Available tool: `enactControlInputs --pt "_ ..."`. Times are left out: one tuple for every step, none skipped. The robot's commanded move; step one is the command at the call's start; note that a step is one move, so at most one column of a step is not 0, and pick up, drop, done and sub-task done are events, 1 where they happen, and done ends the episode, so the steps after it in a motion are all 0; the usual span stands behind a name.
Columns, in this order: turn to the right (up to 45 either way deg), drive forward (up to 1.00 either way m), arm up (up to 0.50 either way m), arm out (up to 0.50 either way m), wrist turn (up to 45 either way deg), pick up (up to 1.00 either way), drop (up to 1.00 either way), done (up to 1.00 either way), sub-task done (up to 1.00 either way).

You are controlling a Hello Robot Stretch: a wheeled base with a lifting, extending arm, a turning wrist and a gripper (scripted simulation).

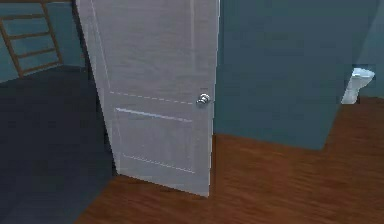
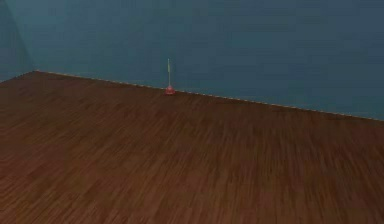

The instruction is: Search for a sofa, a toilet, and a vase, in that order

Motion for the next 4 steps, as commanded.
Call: enactControlInputs --pt "-45.0 0.0 0.0 0.0 0.0 0.0 0.0 0.0 0.0" --pt "-27.0 0.0 0.0 0.0 0.0 0.0 0.0 0.0 0.0" --pt "0.0 1.0 0.0 0.0 0.0 0.0 0.0 0.0 0.0" --pt "0.0 0.5 0.0 0.0 0.0 0.0 0.0 0.0 0.0"
